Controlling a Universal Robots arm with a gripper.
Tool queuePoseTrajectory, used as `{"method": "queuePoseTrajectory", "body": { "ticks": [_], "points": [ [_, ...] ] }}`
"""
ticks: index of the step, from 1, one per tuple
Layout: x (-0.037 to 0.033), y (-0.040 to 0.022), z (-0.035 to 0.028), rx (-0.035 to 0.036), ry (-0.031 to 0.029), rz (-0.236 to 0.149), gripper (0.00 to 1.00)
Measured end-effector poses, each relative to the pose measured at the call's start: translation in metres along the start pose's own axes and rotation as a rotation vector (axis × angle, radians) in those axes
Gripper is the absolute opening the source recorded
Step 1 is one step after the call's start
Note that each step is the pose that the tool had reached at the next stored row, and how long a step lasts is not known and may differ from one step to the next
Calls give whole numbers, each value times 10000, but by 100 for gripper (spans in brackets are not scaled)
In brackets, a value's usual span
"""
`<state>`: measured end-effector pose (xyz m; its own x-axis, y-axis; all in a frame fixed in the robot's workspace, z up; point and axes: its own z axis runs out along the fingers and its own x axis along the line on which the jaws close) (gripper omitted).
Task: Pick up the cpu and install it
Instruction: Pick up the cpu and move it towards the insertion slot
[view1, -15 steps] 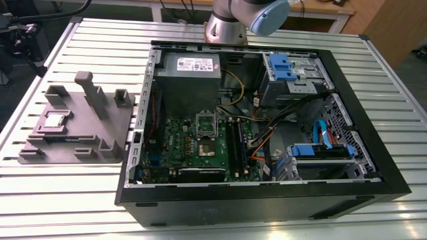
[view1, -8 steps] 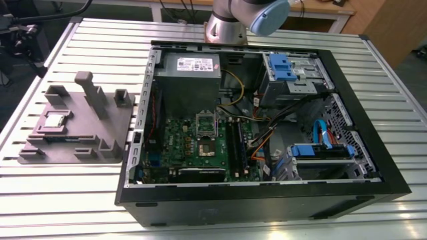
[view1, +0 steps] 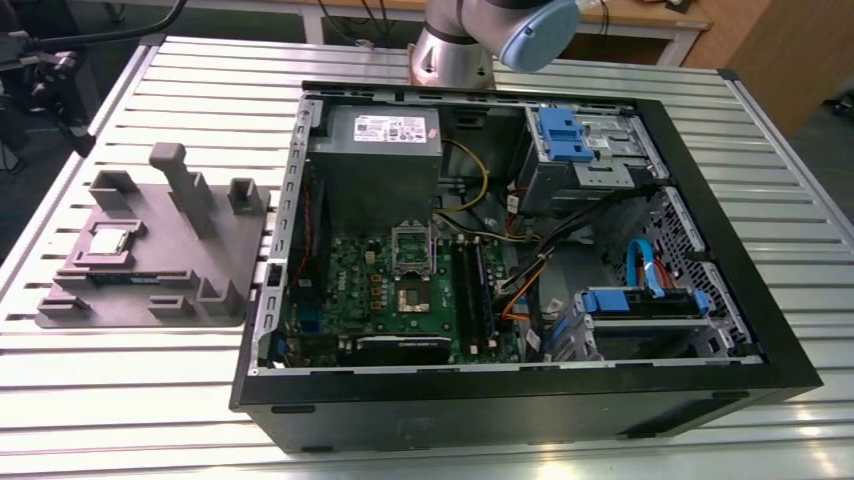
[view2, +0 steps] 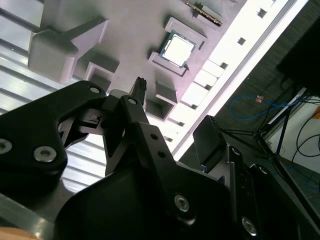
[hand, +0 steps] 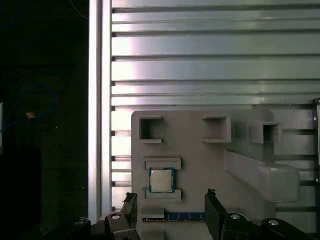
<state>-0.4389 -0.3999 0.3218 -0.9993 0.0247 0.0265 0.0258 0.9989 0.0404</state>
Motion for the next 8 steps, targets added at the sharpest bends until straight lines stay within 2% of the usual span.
{"method": "queuePoseTrajectory", "body": {
  "ticks": [8],
  "points": [
    [-1,-1,35,0,0,0,65]
  ]
}}
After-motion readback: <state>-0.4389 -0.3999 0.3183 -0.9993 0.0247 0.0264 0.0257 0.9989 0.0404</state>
